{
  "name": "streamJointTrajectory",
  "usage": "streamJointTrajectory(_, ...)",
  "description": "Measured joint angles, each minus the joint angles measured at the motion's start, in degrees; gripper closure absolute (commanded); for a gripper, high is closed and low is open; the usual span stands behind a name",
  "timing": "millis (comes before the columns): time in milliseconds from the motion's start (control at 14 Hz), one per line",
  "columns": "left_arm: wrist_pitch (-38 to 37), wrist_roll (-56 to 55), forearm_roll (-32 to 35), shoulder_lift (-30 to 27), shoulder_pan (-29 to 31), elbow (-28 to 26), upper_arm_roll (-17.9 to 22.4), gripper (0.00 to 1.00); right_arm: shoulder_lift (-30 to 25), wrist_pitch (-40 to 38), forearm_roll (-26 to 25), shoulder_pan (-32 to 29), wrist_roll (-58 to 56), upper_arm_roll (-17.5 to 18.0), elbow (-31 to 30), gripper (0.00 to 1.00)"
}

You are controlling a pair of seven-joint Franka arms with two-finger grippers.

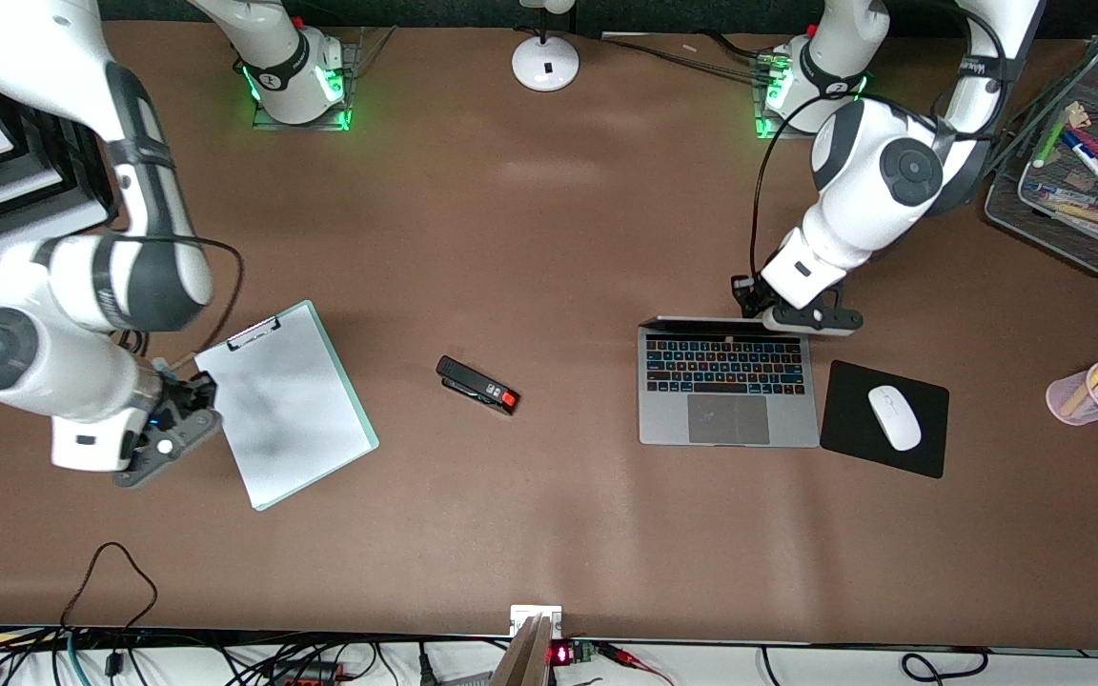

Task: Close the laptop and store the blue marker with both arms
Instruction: 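Drop the marker into the cup while the left gripper pushes the lid down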

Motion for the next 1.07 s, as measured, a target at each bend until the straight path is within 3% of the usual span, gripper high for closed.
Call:
streamJointTrajectory(429,4.09,0.54,5.63,12.73,0.74,10.46,1.11,1.00,-3.59,-0.23,13.41,-6.82,-27.20,-0.20,0.15,1.00)
streamJointTrajectory(643,4.91,0.68,5.92,18.61,0.88,15.68,1.64,1.00,-3.82,-0.45,23.91,-11.73,-44.35,-0.31,0.12,1.00)
streamJointTrajectory(1071,11.91,0.76,8.85,27.36,0.90,19.12,2.12,1.00,-0.77,-7.46,42.69,-22.98,-69.75,-0.55,-0.49,1.00)
